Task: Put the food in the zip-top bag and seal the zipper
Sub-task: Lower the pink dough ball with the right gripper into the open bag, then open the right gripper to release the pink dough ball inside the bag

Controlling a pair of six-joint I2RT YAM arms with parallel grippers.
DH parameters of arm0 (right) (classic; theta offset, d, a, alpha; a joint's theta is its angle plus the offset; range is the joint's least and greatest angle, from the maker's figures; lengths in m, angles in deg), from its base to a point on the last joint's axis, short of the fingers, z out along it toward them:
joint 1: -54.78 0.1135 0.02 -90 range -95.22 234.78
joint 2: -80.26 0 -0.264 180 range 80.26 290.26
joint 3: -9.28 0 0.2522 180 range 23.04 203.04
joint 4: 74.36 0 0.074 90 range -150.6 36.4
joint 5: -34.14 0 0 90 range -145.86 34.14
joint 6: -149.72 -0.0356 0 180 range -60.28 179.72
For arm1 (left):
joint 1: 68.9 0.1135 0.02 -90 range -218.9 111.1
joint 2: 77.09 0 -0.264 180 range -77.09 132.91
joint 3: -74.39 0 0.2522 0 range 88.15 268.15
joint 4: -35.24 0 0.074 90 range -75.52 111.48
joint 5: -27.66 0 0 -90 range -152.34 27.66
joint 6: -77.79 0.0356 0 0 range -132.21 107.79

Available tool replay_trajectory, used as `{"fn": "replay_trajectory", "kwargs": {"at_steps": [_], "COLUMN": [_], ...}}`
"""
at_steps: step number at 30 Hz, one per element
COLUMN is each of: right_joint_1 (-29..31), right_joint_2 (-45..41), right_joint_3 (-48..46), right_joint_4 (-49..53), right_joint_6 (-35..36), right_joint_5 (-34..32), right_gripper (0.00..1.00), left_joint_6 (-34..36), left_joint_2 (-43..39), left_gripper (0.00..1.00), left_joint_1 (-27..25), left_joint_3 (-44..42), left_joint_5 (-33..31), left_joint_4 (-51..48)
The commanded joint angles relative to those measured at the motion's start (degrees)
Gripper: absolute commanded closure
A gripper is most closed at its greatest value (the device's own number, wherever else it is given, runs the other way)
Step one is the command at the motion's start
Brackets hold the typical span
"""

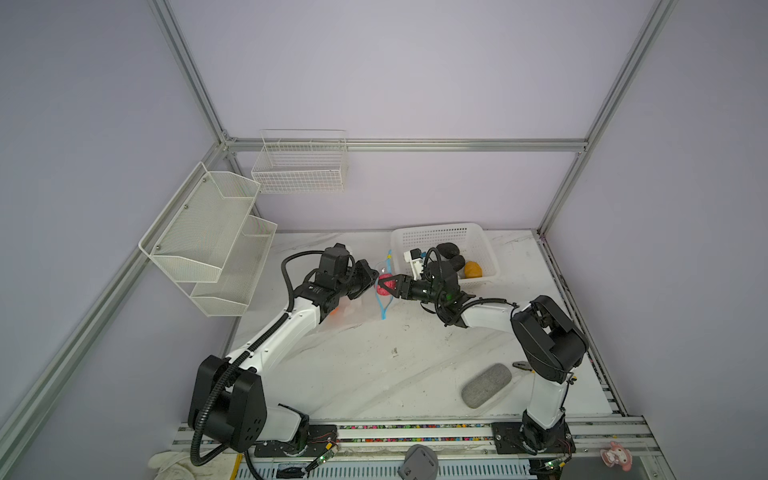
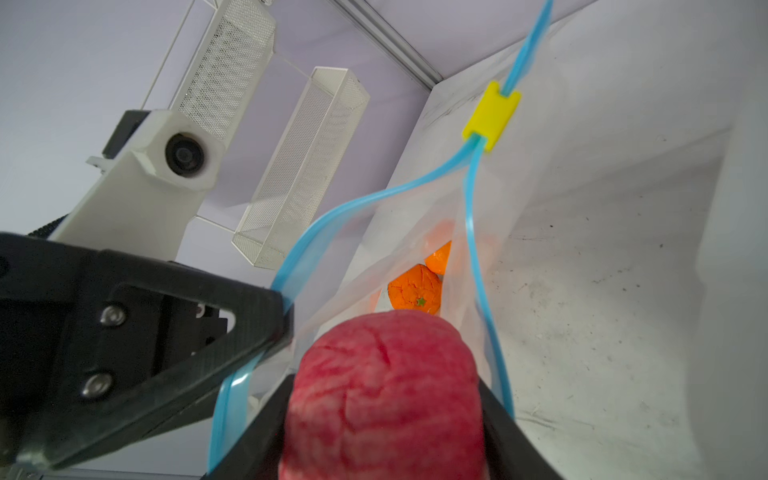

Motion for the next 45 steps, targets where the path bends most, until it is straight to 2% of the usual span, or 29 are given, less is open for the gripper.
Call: {"fn": "replay_trajectory", "kwargs": {"at_steps": [1, 16, 22, 26, 33, 45], "right_joint_1": [0.8, 2.6, 2.9, 2.9, 3.0, 3.1], "right_joint_2": [-0.9, 0.8, 1.2, 0.2, 1.0, 2.7], "right_joint_3": [1.4, 6.0, 6.3, 4.1, 5.4, 6.7], "right_joint_4": [5.3, 15.4, 15.3, 10.2, 11.7, 14.4], "right_joint_6": [2.9, 8.2, 9.4, 9.2, 12.2, 15.3], "right_joint_5": [-1.6, -4.9, -2.1, 2.7, 6.7, 7.2], "right_gripper": [0.65, 0.61, 0.58, 0.56, 0.52, 0.42], "left_joint_6": [0.2, -0.1, -0.1, -0.1, -0.3, -0.3], "left_joint_2": [-1.8, -2.0, -1.7, -1.6, -1.7, -2.8], "left_gripper": [1.0, 1.0, 1.0, 1.0, 1.0, 1.0], "left_joint_1": [0.2, 0.2, 0.2, 0.3, 0.2, 0.2], "left_joint_3": [0.3, -0.2, 0.0, 0.4, 0.0, -0.8], "left_joint_5": [0.6, 0.8, 0.9, 1.2, 1.3, 0.8], "left_joint_4": [1.8, 2.2, 2.4, 2.4, 2.7, 2.7]}}
